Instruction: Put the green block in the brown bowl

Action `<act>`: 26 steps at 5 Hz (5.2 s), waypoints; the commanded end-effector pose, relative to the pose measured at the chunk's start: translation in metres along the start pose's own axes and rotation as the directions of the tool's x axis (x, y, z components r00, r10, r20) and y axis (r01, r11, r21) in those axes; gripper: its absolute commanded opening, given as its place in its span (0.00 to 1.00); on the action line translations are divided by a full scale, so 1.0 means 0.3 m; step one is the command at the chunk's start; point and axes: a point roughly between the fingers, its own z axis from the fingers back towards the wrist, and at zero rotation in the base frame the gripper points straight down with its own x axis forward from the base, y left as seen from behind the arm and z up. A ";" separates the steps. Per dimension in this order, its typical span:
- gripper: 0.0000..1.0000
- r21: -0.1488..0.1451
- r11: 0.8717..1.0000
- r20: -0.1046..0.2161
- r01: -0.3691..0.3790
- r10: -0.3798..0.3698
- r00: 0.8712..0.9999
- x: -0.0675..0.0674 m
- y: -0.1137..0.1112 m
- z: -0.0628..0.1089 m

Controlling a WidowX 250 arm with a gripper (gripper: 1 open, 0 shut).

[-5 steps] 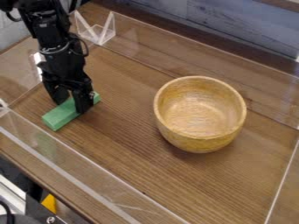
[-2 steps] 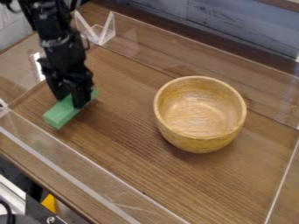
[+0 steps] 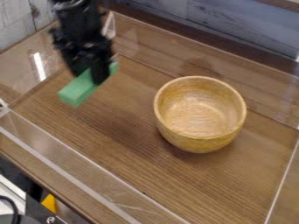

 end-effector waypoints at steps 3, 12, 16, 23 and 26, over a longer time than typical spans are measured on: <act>0.00 0.009 0.999 0.077 0.049 -0.049 0.996 0.060 -0.219 0.079; 0.00 0.114 0.993 0.135 -0.004 -0.011 0.991 0.090 -0.288 0.022; 0.00 0.042 0.997 0.108 -0.060 0.055 0.993 0.166 -0.394 -0.112; 0.00 -0.030 0.998 0.076 -0.061 0.063 0.995 0.214 -0.383 -0.134; 0.00 -0.029 0.997 0.062 -0.077 0.079 0.995 0.260 -0.336 -0.131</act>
